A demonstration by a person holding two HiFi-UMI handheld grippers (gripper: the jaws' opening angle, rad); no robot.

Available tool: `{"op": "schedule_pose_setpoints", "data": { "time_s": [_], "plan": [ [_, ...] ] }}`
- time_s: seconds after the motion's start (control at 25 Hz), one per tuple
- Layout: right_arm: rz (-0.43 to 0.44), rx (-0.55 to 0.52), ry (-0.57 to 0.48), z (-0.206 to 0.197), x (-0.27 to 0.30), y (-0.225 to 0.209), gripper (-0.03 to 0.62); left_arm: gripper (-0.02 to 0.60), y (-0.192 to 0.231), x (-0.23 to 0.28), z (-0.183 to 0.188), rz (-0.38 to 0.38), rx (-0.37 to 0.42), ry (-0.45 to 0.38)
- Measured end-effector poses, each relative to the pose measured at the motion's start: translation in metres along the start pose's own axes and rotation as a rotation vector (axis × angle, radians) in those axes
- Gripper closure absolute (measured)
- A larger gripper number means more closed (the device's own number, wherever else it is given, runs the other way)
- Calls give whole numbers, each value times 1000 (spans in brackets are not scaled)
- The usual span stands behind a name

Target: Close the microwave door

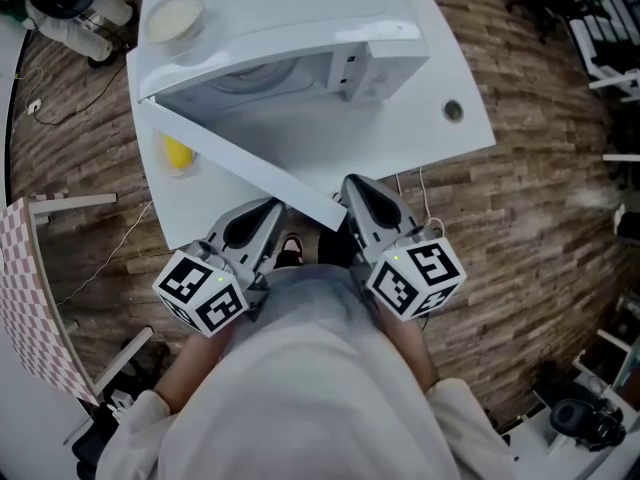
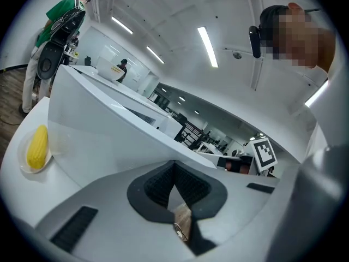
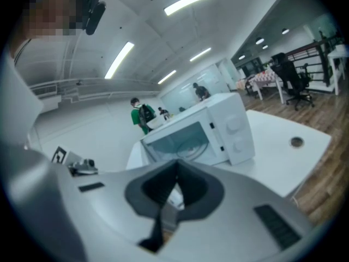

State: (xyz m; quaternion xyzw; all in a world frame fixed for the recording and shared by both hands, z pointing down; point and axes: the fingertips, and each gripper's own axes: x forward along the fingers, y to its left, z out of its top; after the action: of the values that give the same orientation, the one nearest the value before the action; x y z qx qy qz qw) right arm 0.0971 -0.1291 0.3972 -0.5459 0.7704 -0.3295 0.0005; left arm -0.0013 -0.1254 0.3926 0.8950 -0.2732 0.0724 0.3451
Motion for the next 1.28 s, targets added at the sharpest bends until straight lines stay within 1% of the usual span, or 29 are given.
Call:
{"op": "schedule_pose_setpoints", "data": {
  "time_s": [0.24,0.48,0.72,1.0,1.12,1.28],
  "plan": [
    [39,-9,-3,8,6,-6,571,568,1,6,3,35,-1,-4],
    [79,-19,20,14,11,-10,571,568,0,13,6,61,-16,-5],
    [106,-28,37,19,16,-17,571,568,3,22,11,88,-43,-26],
    [141,-56,68,24,15,-26,571,568,2,37,16,106,-42,-55],
    [154,-66,72,27,13,-31,571,569,-2,45,19,102,-39,-69],
    [175,-82,77,31,11,-36,571,568,-5,52,20,116,-44,-87]
  ]
}}
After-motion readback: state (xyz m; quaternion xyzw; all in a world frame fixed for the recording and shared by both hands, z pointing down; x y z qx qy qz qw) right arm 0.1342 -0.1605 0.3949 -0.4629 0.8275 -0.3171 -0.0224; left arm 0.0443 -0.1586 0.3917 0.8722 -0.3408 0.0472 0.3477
